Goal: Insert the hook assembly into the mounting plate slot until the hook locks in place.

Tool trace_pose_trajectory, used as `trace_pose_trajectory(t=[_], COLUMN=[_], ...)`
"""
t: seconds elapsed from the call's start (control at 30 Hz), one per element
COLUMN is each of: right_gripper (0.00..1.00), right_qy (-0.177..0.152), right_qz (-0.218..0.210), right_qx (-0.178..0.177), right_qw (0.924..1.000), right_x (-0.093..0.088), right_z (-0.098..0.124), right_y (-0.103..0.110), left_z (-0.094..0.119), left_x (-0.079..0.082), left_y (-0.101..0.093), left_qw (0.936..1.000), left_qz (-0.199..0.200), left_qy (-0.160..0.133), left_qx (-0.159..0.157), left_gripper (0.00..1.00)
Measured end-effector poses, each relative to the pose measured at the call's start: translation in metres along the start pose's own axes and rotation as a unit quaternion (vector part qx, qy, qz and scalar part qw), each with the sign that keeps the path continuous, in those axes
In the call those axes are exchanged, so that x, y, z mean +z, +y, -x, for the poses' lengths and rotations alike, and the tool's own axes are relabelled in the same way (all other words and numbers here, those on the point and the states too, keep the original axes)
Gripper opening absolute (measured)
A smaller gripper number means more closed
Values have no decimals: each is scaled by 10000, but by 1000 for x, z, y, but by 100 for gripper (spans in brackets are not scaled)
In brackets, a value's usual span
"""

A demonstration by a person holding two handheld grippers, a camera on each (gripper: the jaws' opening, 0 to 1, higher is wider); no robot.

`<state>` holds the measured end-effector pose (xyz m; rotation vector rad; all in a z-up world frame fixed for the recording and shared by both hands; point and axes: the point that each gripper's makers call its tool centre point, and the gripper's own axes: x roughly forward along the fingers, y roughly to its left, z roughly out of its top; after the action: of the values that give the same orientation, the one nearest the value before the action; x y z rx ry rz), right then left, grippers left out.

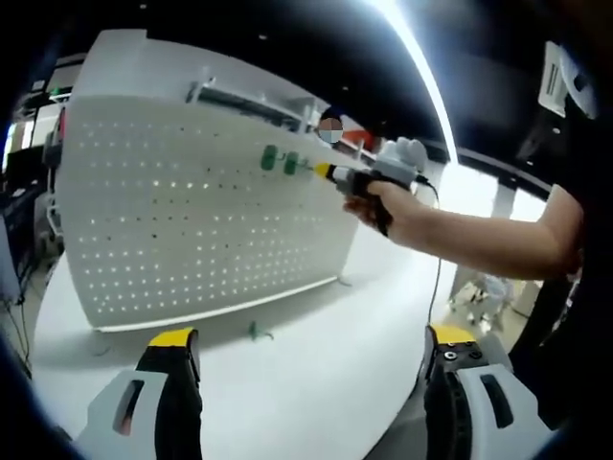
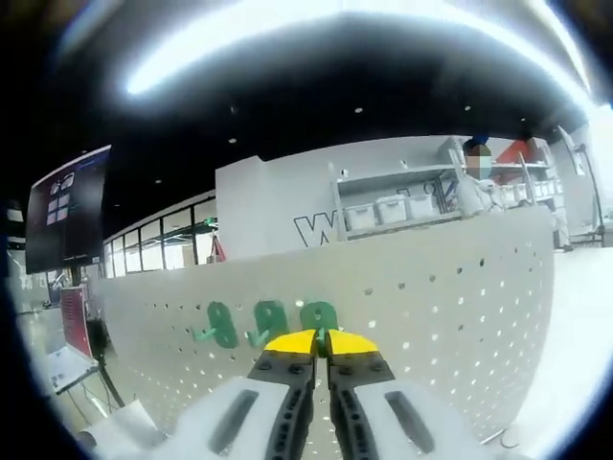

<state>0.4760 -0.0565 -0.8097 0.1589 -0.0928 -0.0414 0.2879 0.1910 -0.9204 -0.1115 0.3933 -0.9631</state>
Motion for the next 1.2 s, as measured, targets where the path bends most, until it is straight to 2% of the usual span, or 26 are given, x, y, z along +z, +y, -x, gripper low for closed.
trace_pose_trajectory(t=[0.2,0.47,0.83,1.2], right_gripper=[0,0,0,0], right_qy=[-81,-113,-75,-101], right_qz=[64,86,144,195], right_qx=[-29,-75,-130,-129], right_qw=[9999,9999,9998,9997], right_x=[8,10,4,3], right_z=[-3,-4,-9,-10], right_y=[-4,-4,-6,-7], left_z=[0,1,5,7], left_x=[-2,0,-4,-1], left_y=[1,3,10,12], left_qw=[10000,10000,9998,9997], left_qz=[17,53,124,126], left_qy=[26,0,36,-7], left_qx=[5,22,129,184], left_gripper=[98,97,97,96])
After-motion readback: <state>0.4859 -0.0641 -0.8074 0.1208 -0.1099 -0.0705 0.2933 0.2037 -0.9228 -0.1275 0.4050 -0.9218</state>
